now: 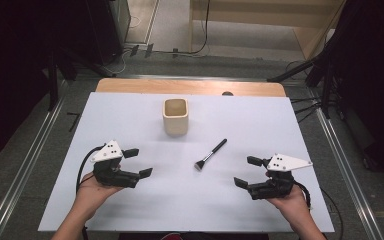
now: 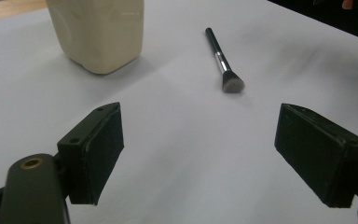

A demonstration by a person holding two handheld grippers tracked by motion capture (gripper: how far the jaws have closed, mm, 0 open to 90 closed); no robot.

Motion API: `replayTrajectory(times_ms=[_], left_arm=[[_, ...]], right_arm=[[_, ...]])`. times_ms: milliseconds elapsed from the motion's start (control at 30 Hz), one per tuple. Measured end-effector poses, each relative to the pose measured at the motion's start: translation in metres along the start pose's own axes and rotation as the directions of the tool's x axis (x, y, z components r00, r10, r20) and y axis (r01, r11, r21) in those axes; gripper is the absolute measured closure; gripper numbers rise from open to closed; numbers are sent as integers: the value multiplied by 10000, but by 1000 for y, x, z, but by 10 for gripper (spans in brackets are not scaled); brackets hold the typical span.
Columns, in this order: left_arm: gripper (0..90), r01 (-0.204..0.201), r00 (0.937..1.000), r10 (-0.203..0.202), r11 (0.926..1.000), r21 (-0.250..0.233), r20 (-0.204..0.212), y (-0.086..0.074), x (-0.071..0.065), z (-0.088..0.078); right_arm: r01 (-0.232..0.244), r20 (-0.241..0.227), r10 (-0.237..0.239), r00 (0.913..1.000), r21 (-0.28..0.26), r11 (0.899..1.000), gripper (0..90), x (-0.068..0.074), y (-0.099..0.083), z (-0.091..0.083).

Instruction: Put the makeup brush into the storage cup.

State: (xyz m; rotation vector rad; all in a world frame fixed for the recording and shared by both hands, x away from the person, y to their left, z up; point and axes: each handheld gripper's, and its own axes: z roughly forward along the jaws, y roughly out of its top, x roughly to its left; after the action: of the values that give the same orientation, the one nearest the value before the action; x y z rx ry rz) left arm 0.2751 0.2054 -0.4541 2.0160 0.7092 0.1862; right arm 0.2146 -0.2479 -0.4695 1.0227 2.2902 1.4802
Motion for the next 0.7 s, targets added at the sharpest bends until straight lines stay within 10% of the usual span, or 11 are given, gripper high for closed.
replayTrajectory(times_ms=[700], left_arm=[[165,-26,9984,-3,9986,524,560,12,-8,25]], right_arm=[[54,151,-57,9999,176,9998,141,3,-1,4]])
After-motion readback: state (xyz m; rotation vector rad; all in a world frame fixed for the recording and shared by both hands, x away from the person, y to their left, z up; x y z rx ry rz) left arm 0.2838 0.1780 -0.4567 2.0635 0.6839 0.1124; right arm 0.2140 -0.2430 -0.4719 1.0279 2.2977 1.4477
